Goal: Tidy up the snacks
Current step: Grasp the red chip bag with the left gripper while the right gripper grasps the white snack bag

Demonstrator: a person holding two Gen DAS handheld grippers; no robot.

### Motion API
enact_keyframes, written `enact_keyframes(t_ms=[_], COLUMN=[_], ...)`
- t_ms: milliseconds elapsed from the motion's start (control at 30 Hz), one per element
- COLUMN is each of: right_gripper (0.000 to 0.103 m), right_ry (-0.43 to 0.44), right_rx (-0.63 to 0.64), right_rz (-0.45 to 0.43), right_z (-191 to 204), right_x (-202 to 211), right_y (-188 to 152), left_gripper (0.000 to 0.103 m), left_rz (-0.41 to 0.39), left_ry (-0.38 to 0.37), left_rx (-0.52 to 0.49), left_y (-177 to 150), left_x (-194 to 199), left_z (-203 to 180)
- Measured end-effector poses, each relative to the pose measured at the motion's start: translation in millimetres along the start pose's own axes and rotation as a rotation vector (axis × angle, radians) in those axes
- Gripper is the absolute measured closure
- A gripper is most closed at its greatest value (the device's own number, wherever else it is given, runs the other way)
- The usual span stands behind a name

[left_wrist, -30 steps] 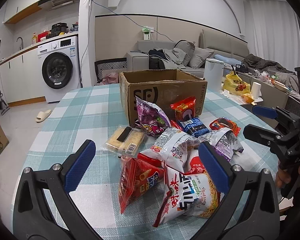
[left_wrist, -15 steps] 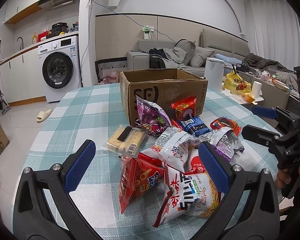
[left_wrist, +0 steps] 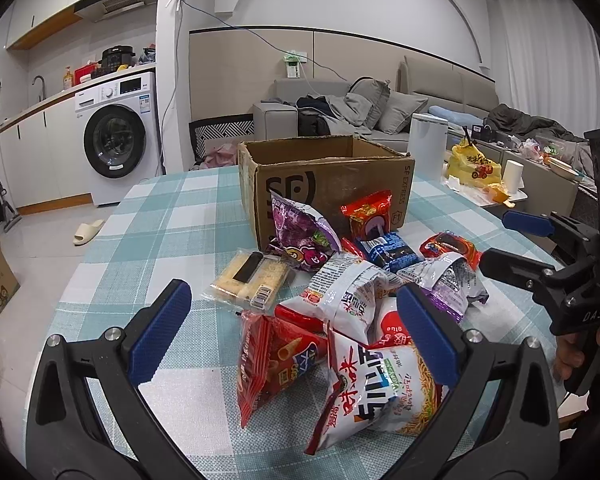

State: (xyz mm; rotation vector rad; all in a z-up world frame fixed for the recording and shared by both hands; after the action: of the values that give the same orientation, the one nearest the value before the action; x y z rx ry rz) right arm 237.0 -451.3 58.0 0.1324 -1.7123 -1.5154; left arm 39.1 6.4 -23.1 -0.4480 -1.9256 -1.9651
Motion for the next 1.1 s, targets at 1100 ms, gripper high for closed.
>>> enact_keyframes(t_ms=[1100], right_gripper=[0.003], right_ry=[0.034], right_rx=[-0.115], right_rz=[0.234], right_z=[-14], right_x=[-33], right_y=[-10], left_gripper=[0.001], left_rz=[0.164], left_ry=[0.023], left_rx=[0.064], left_y=[-12], left_x=[-20], left_z=[31])
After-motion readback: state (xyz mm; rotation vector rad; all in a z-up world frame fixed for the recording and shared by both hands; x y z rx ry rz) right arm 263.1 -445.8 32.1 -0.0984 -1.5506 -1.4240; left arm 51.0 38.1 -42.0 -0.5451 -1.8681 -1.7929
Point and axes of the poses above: each gripper's, at about its wrist camera, not at the fingertips, and x roughly against the way its jaws point, z to its left, y to its top, the point moved 4 cm from there along -x, roughly the way its jaws point, and after that the axes turned 3 degrees about -x, right-handed, at the moved point
